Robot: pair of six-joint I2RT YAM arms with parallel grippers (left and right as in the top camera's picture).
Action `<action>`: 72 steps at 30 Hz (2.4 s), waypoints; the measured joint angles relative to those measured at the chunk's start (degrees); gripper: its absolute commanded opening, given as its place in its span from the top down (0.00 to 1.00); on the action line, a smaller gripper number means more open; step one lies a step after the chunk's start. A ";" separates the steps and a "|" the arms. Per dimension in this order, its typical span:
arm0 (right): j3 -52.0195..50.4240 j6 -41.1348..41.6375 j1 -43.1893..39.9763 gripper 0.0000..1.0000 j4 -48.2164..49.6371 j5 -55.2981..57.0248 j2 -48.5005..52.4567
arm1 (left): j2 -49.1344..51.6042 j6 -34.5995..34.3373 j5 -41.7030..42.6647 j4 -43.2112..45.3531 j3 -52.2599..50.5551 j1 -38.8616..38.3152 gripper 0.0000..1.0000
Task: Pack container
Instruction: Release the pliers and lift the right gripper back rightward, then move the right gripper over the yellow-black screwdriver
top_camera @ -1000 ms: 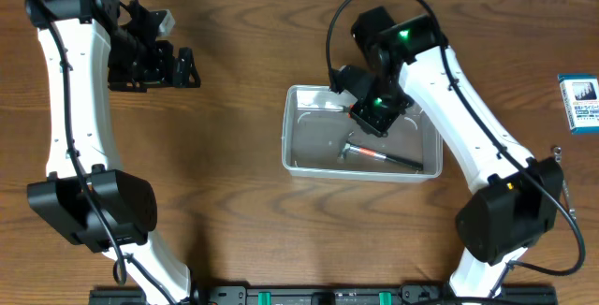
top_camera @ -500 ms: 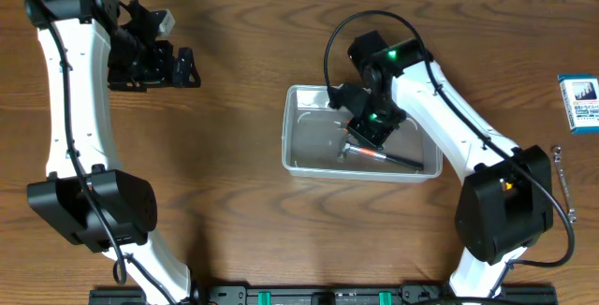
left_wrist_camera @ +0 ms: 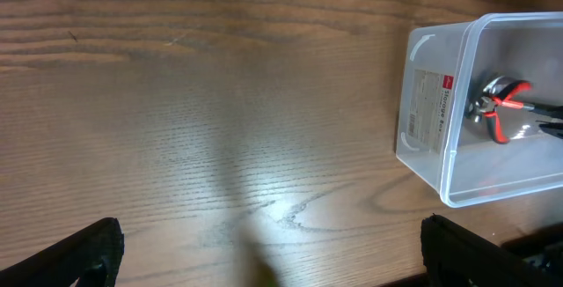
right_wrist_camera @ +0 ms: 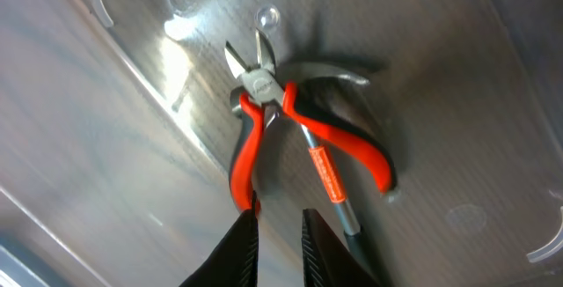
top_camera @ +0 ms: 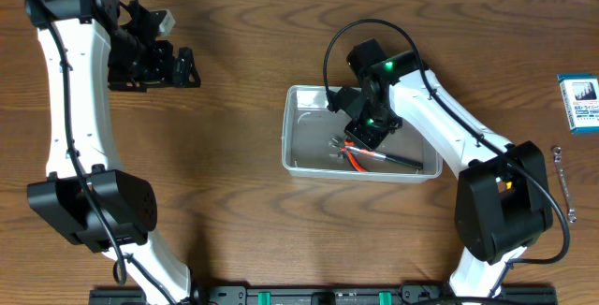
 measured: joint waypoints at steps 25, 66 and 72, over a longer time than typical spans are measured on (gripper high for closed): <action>35.50 10.14 -2.58 0.01 -23.67 -3.04 0.98 | 0.00 0.00 0.02 0.02 0.00 0.00 0.02; -1.49 22.77 -24.63 0.01 -25.79 13.77 -49.40 | 0.00 0.00 -0.17 0.04 0.00 0.00 0.02; -1.49 16.63 -30.34 0.01 -21.07 16.65 -48.17 | 0.00 0.00 -0.17 0.02 0.00 0.00 0.02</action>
